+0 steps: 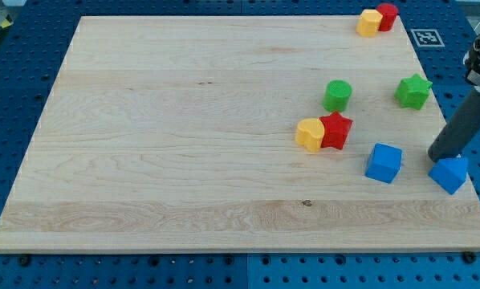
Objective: Move your arm closer to the red star
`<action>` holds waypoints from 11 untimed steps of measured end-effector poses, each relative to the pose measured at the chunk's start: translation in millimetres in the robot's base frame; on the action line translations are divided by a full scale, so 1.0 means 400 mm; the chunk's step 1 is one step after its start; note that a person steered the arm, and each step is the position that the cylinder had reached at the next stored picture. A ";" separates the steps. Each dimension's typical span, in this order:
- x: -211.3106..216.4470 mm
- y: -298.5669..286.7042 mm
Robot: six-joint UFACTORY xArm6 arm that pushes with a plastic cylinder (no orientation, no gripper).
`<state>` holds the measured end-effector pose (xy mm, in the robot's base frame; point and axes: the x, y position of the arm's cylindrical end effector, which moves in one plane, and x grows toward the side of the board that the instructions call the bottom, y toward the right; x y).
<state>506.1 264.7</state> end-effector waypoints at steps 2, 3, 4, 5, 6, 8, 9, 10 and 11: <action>0.022 0.000; -0.009 0.000; -0.015 0.000; -0.017 -0.030; -0.017 -0.071; -0.033 -0.080; -0.079 -0.080; -0.086 -0.105; -0.086 -0.105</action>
<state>471.6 222.5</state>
